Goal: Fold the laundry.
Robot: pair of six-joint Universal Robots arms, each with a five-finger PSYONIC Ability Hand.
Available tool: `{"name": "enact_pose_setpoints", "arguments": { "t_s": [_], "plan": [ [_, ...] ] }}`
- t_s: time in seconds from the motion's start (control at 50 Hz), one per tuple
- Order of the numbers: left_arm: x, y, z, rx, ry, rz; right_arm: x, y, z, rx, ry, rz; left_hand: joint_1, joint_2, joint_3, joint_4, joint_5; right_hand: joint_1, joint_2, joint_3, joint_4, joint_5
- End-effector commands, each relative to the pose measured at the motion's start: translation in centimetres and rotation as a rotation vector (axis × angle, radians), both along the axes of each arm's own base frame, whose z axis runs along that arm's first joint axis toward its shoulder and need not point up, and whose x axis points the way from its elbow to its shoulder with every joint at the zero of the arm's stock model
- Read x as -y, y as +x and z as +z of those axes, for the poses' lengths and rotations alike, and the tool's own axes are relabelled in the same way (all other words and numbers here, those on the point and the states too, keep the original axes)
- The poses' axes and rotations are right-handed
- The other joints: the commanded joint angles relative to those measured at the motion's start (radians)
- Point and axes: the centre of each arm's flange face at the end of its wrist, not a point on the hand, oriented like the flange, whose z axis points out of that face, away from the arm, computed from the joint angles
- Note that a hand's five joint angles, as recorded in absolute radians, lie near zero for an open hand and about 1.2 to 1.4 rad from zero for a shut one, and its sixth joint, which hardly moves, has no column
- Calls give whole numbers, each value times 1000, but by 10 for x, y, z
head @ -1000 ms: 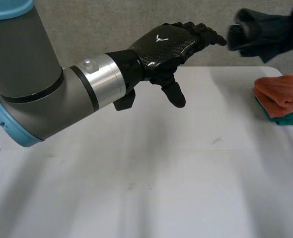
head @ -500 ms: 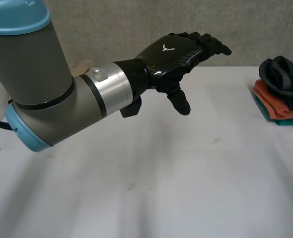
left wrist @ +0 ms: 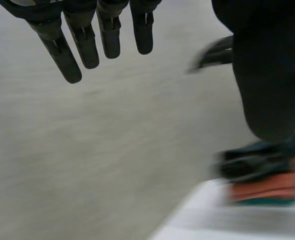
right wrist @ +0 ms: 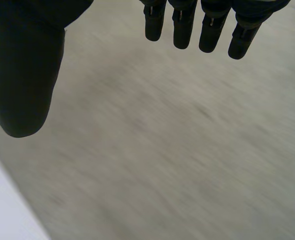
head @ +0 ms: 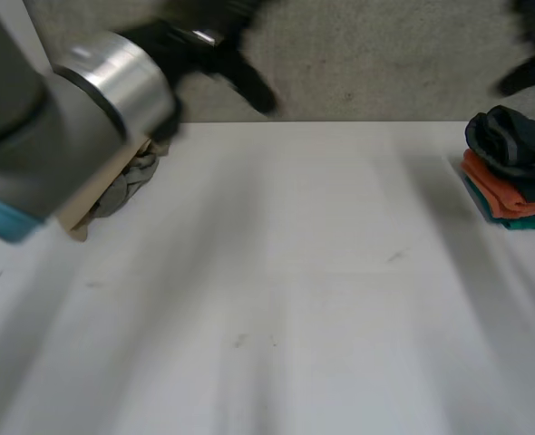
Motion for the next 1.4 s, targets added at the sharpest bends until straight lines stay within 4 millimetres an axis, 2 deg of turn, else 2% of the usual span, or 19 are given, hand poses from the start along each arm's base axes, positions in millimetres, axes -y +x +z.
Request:
{"name": "enact_pose_setpoints", "arguments": {
  "t_s": [0.02,0.2,0.4,0.52,0.56,0.62,0.72,0.76,0.78,0.9,0.98,1.06,1.16,1.22,1.24,1.34,1.36,1.38,1.4],
  "plan": [
    [102,96,-20,62,-11,494,-68,60,-61,-109,140,259,39,42,48,39,37,-56,-40,-40,-45,-48],
    [200,161,-140,419,16,618,-103,65,-135,-226,365,247,-61,-58,-52,-60,-63,-56,-40,-40,-45,-48],
    [261,195,-232,413,25,432,-114,55,-164,-258,462,194,9,12,18,10,7,-56,-40,-40,-45,-48],
    [279,204,-256,393,14,475,-118,54,-168,-260,476,191,241,244,249,241,239,-56,-40,-40,-45,-48],
    [283,205,-260,390,7,490,-119,53,-168,-260,476,191,734,737,743,735,732,-56,-40,-40,-45,-48],
    [286,206,-259,386,-10,524,-119,53,-169,-261,479,190,1127,1129,1135,1127,1125,-56,-40,-40,-45,-48],
    [286,196,-247,360,-45,561,-119,53,-170,-261,483,187,1128,1131,1136,1128,1126,-56,-40,-40,-45,-48],
    [280,185,-230,335,-38,545,-117,51,-170,-260,484,178,1128,1131,1136,1128,1126,-56,-40,-40,-45,-48],
    [269,171,-200,294,-43,519,-116,50,-170,-258,484,172,1128,1131,1136,1128,1126,-56,-40,-40,-45,-48],
    [203,133,-102,87,-41,406,-108,43,-165,-242,471,112,1128,1131,1136,1128,1126,-56,-40,-40,-45,-48],
    [146,93,-53,-63,-84,269,-102,37,-161,-222,466,54,1128,1131,1136,1128,1126,-56,-40,-40,-45,-48],
    [88,55,-34,-160,-61,101,-94,27,-154,-198,453,-13,1128,1131,1136,1128,1126,-56,-40,-40,-45,-48],
    [27,2,-58,-160,52,-122,-88,18,-145,-158,439,-68,1128,1131,1136,1128,1126,-56,-40,-40,-45,-48],
    [-8,-38,-91,-119,138,-238,-86,13,-140,-134,436,-88,1128,1131,1136,1128,1126,-56,-40,-40,-45,-48],
    [-19,-55,-118,-84,194,-281,-85,12,-139,-128,435,-90,1128,1131,1136,1128,1126,-56,-40,-40,-45,-48],
    [-37,-86,-181,-4,321,-349,-82,8,-139,-105,443,-100,1128,1131,1136,1128,1126,-56,-40,-40,-45,-48],
    [-39,-88,-185,3,329,-353,-82,8,-139,-105,443,-101,963,965,971,963,960,-56,-40,-40,-45,-48],
    [-43,-90,-190,17,343,-362,-81,7,-139,-104,443,-104,420,423,429,421,418,-56,-40,-40,-45,-48],
    [-43,-90,-190,22,347,-359,-81,7,-139,-104,442,-104,223,226,231,223,221,-56,-40,-40,-45,-48]
  ]
}}
